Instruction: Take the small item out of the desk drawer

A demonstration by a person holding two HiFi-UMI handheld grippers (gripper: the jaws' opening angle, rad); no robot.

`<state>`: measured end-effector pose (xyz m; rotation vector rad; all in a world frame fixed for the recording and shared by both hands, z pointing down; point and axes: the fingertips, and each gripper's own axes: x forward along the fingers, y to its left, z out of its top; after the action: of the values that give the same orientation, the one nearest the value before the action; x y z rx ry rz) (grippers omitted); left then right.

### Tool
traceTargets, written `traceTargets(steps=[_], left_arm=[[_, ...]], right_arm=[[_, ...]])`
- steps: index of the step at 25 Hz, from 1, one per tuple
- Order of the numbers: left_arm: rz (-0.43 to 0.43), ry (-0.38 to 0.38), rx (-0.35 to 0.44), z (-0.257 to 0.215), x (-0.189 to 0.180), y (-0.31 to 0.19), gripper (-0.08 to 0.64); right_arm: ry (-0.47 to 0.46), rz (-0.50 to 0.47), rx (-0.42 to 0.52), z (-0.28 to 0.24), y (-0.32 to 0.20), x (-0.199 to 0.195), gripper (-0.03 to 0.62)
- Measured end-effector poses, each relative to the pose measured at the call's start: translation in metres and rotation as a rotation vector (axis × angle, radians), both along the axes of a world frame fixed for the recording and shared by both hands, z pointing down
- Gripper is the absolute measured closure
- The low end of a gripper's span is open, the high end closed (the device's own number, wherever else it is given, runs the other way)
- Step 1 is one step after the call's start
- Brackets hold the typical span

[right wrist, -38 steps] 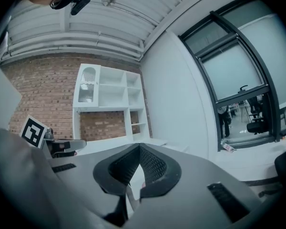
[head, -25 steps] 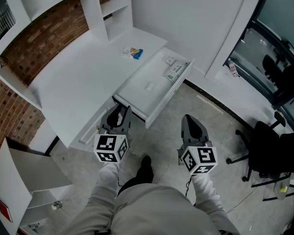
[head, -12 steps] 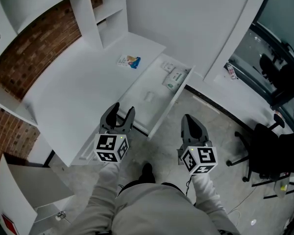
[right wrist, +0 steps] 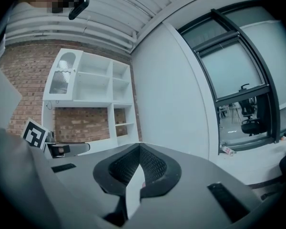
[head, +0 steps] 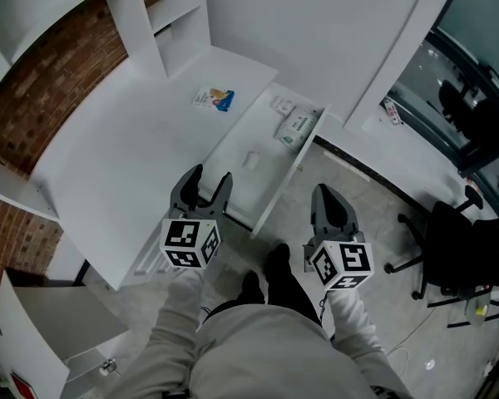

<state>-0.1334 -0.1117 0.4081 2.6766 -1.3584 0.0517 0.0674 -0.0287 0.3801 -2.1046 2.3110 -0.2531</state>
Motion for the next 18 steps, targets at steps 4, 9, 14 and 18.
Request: traceTargets(steps=[4, 9, 14, 18], left_arm=[[0.001, -0.005, -0.003, 0.002, 0.008, -0.013, 0.301], [-0.011, -0.012, -0.006, 0.003, 0.02, -0.034, 0.301], [-0.016, -0.014, -0.008, 0.002, 0.033, -0.059, 0.301], [-0.004, -0.034, -0.016, 0.006, 0.051, -0.079, 0.301]], right_arm=[[-0.007, 0.007, 0.008, -0.001, -0.015, 0.008, 0.565], [-0.016, -0.003, 0.025, -0.005, -0.039, 0.018, 0.565], [-0.022, -0.009, 0.042, -0.01, -0.065, 0.031, 0.565], [-0.028, -0.013, 0.046, -0.01, -0.087, 0.046, 0.565]])
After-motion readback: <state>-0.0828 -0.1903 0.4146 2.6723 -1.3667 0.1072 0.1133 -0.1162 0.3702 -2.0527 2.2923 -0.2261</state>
